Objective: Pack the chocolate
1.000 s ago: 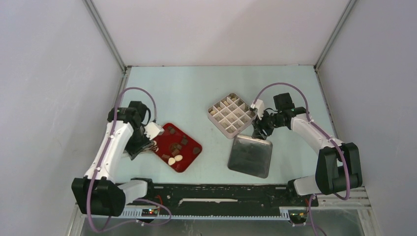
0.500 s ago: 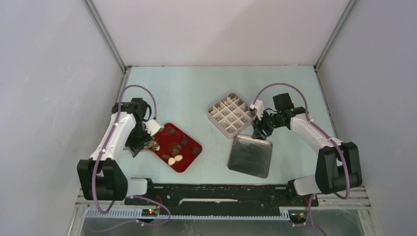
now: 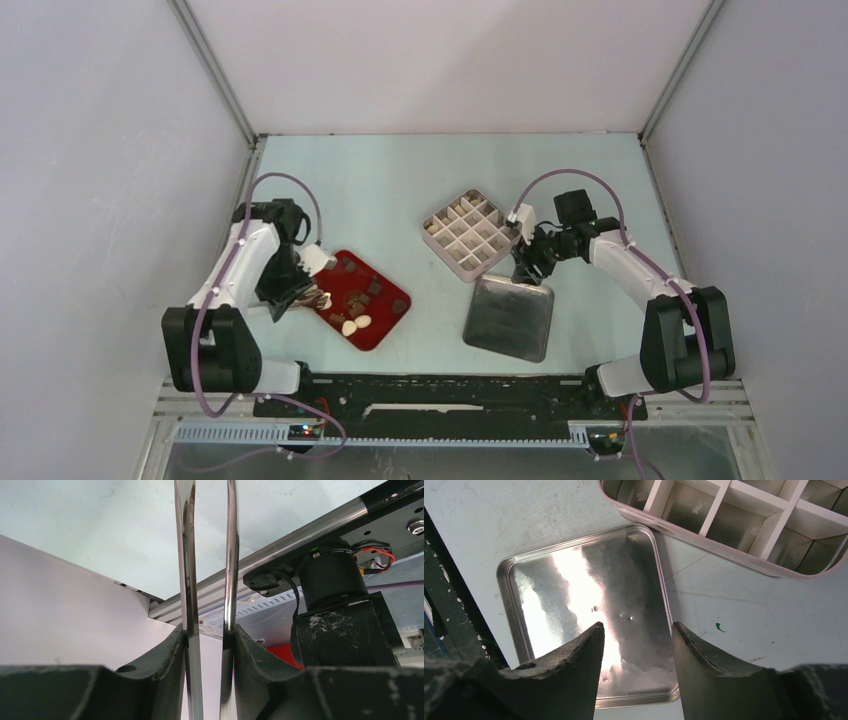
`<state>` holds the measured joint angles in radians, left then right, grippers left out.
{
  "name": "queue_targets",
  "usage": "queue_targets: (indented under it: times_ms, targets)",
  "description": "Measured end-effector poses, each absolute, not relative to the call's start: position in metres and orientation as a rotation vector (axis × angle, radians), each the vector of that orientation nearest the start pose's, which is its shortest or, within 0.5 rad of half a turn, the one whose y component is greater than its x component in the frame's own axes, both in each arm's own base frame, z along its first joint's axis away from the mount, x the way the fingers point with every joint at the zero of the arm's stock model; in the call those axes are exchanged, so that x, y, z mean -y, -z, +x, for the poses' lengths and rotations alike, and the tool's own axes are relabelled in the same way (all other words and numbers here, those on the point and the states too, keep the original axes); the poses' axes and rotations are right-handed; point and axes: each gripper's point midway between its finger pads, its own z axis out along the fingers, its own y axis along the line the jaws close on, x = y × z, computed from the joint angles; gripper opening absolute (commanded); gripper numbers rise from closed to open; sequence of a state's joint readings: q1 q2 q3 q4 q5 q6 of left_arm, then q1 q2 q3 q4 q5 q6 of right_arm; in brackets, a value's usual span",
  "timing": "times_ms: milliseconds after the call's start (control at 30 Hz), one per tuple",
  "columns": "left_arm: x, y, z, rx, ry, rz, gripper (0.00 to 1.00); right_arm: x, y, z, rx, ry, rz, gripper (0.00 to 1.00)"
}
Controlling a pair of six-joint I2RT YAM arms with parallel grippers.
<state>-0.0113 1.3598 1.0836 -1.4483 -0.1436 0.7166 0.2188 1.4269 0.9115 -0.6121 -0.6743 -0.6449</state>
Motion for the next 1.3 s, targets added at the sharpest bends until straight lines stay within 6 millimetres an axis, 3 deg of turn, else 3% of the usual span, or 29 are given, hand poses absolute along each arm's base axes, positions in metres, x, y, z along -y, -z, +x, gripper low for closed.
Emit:
queue_targets:
  times_ms: [100, 167, 467, 700, 1033, 1300]
  targets:
    - [-0.05, -0.127, 0.152, -3.118, -0.122, 1.205, 0.1, -0.151, -0.087, 0.266, -2.171, -0.731, -1.216, 0.55]
    - [-0.048, -0.13, 0.156, -3.109, -0.106, 1.199, 0.06, -0.151, -0.087, 0.266, -2.171, -0.73, -1.216, 0.55]
    - [-0.019, -0.159, 0.175, -2.962, 0.028, 1.193, 0.06, -0.151, -0.087, 0.266, -2.172, -0.729, -1.216, 0.55]
    - [0.037, -0.164, 0.191, -2.78, 0.143, 1.342, 0.08, -0.151, -0.084, 0.266, -2.181, -0.728, -1.218, 0.55]
    - [0.121, -0.165, 0.285, -2.578, 0.263, 1.243, 0.07, -0.147, -0.083, 0.267, -2.191, -0.713, -1.208, 0.54]
    - [0.172, -0.156, 0.315, -2.53, 0.355, 1.241, 0.09, -0.14, -0.083, 0.271, -2.203, -0.703, -1.177, 0.54]
